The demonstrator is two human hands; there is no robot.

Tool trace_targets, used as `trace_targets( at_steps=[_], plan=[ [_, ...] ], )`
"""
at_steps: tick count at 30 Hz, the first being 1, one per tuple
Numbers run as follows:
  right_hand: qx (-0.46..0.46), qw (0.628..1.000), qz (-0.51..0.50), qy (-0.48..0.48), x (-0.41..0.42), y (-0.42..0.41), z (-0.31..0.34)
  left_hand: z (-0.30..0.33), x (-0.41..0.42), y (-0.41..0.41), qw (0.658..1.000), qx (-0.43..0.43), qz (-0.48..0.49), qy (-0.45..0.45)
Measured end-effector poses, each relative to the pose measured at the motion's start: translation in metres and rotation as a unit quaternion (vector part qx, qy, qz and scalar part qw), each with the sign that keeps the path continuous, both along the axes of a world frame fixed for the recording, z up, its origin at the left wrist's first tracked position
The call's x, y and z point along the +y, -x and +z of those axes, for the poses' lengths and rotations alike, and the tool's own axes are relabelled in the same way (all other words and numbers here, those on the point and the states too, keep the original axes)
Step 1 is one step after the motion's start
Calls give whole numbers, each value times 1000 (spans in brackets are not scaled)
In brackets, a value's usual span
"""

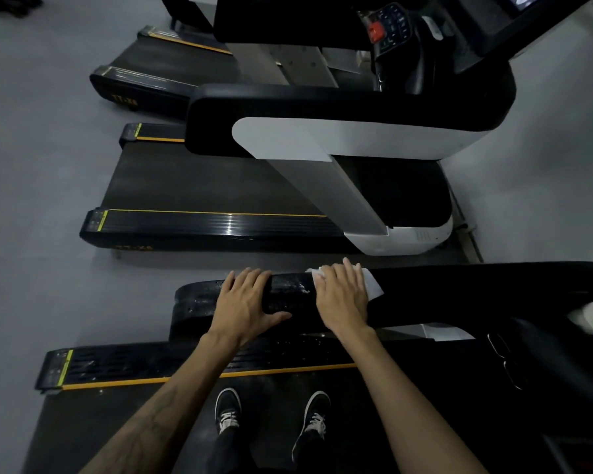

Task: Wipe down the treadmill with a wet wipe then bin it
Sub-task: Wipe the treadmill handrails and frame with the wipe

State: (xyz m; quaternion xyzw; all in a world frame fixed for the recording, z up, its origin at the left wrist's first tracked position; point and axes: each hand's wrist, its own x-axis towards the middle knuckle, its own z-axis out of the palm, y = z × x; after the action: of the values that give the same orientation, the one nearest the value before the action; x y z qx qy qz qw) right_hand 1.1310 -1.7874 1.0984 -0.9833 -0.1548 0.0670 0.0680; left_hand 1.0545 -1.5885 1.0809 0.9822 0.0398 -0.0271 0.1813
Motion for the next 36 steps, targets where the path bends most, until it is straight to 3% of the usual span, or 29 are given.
trace_targets(
  at_steps=[8,15,22,27,30,36],
  plan=[
    [-19,988,136,-77,-32,-4,-5,1,2,0,1000,-4,-7,17],
    [6,998,22,53,9,-18,-2,-2,3,-1,1000,-16,-9,8],
    [-7,989,135,-57,-9,-4,-3,-3,19,3,998,-24,-63,18],
    [-1,999,32,28,-13,-16,-5,-7,43,11,998,-49,-34,3],
    [10,997,31,70,20,-16,-5,-7,47,11,999,-42,-25,-14],
    [-5,992,117,-53,28,10,-7,-4,49,7,998,-33,-37,-25]
  ],
)
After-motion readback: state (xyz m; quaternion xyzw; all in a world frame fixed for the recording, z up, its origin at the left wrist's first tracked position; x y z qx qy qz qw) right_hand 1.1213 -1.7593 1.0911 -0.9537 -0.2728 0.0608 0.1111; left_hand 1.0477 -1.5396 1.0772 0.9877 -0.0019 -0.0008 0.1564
